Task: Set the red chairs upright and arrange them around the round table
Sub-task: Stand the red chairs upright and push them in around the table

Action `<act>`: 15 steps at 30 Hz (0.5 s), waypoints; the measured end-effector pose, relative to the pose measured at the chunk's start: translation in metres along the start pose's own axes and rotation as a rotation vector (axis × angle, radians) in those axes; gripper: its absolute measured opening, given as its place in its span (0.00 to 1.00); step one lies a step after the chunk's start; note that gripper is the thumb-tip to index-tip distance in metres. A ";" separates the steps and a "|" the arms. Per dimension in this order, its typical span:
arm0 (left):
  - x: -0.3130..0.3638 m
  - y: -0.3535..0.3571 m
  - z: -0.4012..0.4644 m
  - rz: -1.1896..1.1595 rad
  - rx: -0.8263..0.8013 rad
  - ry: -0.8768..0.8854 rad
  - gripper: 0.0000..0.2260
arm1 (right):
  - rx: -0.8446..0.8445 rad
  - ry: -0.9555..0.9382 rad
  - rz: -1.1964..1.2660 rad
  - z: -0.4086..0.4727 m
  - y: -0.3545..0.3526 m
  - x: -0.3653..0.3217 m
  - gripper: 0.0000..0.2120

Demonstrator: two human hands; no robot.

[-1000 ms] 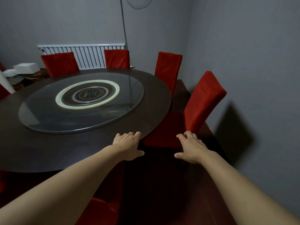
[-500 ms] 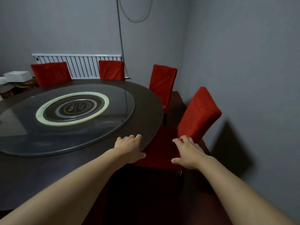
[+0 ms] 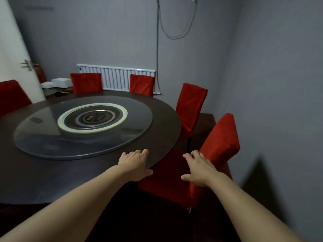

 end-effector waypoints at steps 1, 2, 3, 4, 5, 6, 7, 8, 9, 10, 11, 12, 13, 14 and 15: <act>0.006 0.002 -0.005 -0.007 -0.012 -0.026 0.30 | -0.018 -0.017 -0.003 -0.002 0.002 0.006 0.38; 0.012 0.004 -0.012 -0.012 -0.019 -0.053 0.30 | -0.041 -0.038 -0.005 -0.004 0.005 0.012 0.38; 0.016 0.006 -0.019 -0.013 -0.025 -0.066 0.30 | -0.058 -0.050 -0.003 -0.006 0.009 0.015 0.38; 0.020 0.007 -0.027 -0.011 -0.025 -0.079 0.30 | -0.076 -0.063 0.002 -0.008 0.012 0.017 0.38; 0.022 0.007 -0.035 -0.005 -0.028 -0.094 0.29 | -0.092 -0.079 0.010 -0.009 0.015 0.017 0.37; 0.021 0.008 -0.045 0.000 -0.031 -0.117 0.28 | -0.112 -0.100 0.017 -0.012 0.018 0.014 0.37; 0.019 0.009 -0.054 0.004 -0.032 -0.135 0.27 | -0.126 -0.120 0.019 -0.013 0.021 0.009 0.37; 0.016 0.010 -0.063 0.012 -0.031 -0.152 0.27 | -0.137 -0.144 0.018 -0.014 0.024 0.003 0.37; 0.010 0.011 -0.073 0.024 -0.042 -0.180 0.27 | -0.149 -0.176 0.018 -0.016 0.028 -0.005 0.37; 0.000 0.015 -0.085 0.034 -0.053 -0.214 0.27 | -0.158 -0.208 0.022 -0.018 0.033 -0.016 0.37; -0.008 0.016 -0.093 0.041 -0.058 -0.237 0.27 | -0.161 -0.229 0.019 -0.019 0.037 -0.023 0.37; -0.019 0.018 -0.104 0.042 -0.063 -0.267 0.27 | -0.175 -0.254 0.012 -0.022 0.042 -0.032 0.37; -0.031 0.021 -0.115 0.041 -0.072 -0.300 0.28 | -0.191 -0.276 0.004 -0.025 0.048 -0.042 0.37; -0.042 0.024 -0.125 0.036 -0.076 -0.326 0.28 | -0.209 -0.289 -0.001 -0.027 0.054 -0.050 0.37; -0.055 0.027 -0.137 0.029 -0.083 -0.355 0.28 | -0.226 -0.303 -0.011 -0.030 0.059 -0.060 0.37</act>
Point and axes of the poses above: each hand's wrist, its own z-axis towards the middle knuckle, its own y-axis out of the palm, x = y × z, the point moved 8 cm from there along z, towards the middle knuckle, and after that the axes turned 6 degrees about -y, right-handed, at the moved point
